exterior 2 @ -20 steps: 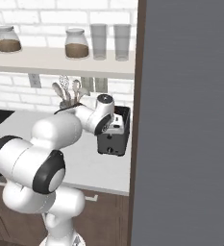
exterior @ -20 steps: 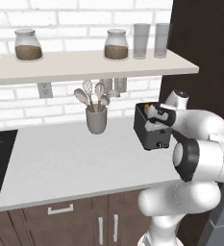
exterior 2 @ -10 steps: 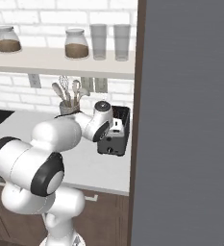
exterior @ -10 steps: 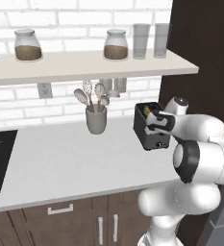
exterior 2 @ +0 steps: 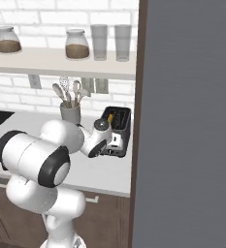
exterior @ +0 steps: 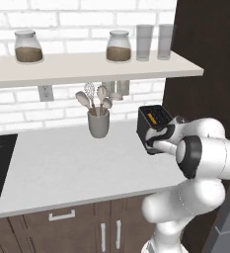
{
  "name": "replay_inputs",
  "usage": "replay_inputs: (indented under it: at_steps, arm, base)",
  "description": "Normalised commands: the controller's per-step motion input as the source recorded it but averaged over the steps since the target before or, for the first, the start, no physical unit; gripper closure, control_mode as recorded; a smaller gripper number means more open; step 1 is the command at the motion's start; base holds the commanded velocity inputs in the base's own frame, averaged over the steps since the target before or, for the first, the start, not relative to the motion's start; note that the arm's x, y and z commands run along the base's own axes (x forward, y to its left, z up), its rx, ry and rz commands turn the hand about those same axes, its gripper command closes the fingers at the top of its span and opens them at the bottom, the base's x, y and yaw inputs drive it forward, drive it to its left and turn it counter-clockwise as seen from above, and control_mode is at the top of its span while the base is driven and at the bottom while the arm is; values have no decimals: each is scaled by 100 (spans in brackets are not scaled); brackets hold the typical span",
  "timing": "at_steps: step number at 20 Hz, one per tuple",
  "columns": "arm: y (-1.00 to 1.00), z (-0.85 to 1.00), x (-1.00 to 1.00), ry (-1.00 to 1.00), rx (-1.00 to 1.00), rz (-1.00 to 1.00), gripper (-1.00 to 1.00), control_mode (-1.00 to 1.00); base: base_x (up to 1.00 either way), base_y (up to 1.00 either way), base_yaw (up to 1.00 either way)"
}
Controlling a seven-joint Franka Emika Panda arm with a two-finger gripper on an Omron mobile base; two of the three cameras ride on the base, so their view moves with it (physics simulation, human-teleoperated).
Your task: Start the toaster. Once the lever pops up, take the bread to the plate on the dining counter.
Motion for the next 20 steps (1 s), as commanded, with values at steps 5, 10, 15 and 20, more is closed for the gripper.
replay_inputs:
  at_steps: [5,10,15,20]
  arm:
    - [11,-43,-31,-4,6,-9,-100,-100]
    - [2,61,-66,-3,0,-18,-100,-100]
    - [0,100,-44,0,0,-18,-100,-100]
    - [0,100,-9,2,0,-12,-100,-100]
  base:
    - [0,0,0]
    - [0,0,0]
    - [0,0,0]
    - [0,0,0]
